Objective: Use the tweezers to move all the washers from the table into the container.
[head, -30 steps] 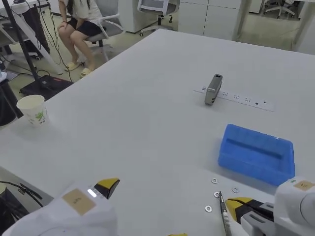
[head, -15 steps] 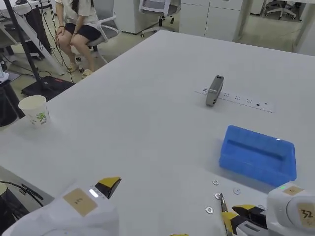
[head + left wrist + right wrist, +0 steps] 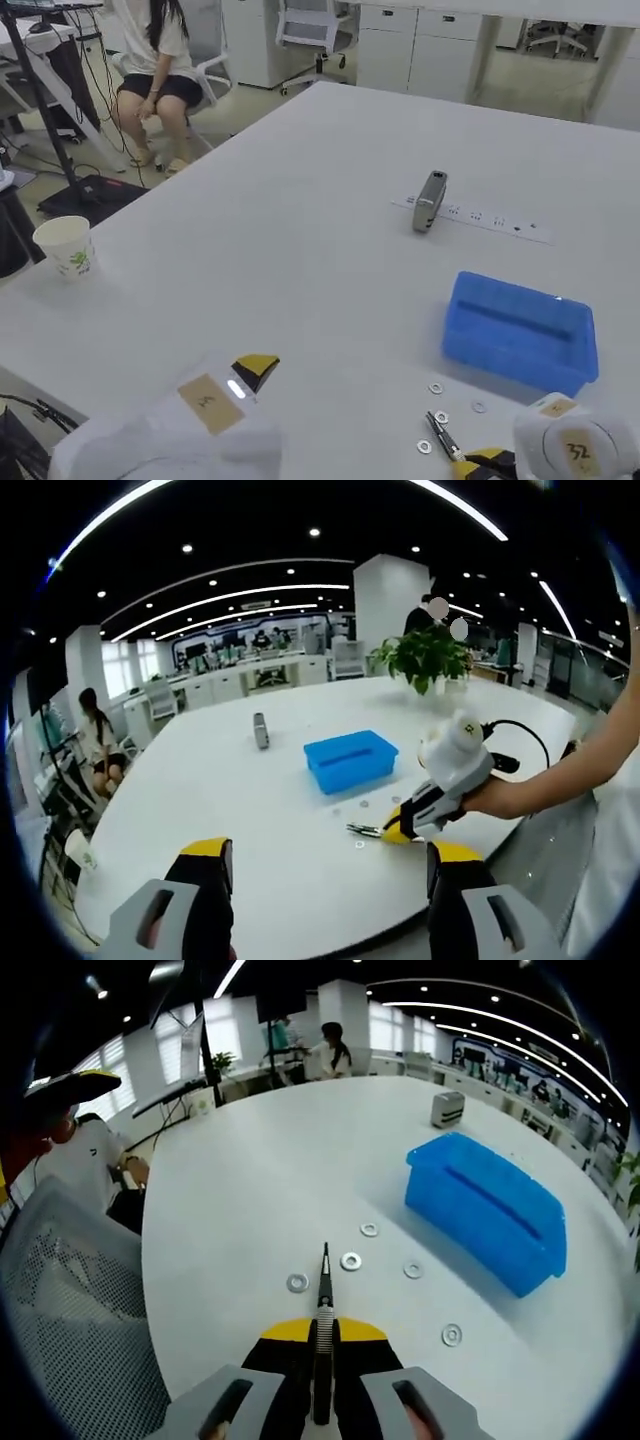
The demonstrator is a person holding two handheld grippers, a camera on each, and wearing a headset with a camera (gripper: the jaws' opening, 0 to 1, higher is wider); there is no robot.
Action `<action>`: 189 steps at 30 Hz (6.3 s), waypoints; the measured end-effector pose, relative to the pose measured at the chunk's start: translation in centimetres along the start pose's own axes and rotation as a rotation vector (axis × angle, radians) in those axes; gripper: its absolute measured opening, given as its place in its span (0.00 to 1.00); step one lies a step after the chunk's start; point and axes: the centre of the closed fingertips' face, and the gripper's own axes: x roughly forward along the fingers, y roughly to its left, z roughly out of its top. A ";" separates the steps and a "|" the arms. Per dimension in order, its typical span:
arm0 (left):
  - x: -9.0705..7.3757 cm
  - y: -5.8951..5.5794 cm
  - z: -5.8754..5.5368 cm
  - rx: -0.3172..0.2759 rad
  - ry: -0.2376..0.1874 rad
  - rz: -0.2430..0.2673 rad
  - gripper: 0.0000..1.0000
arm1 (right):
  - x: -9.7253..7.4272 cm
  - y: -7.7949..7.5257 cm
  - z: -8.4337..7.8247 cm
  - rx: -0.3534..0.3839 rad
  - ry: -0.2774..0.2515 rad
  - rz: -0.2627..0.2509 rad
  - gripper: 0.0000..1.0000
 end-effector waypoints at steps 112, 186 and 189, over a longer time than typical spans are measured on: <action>8.4 -9.6 0.4 0.010 0.111 -0.712 0.04 | -12.5 4.8 8.9 0.176 -0.398 0.452 0.01; 3.6 -1.8 -5.7 -0.077 0.244 -0.126 0.89 | -0.8 1.0 6.8 -0.156 -0.202 0.120 0.04; 3.6 -1.9 -5.6 -0.067 0.231 -0.131 0.90 | -0.8 0.9 6.7 -0.149 -0.200 0.122 0.04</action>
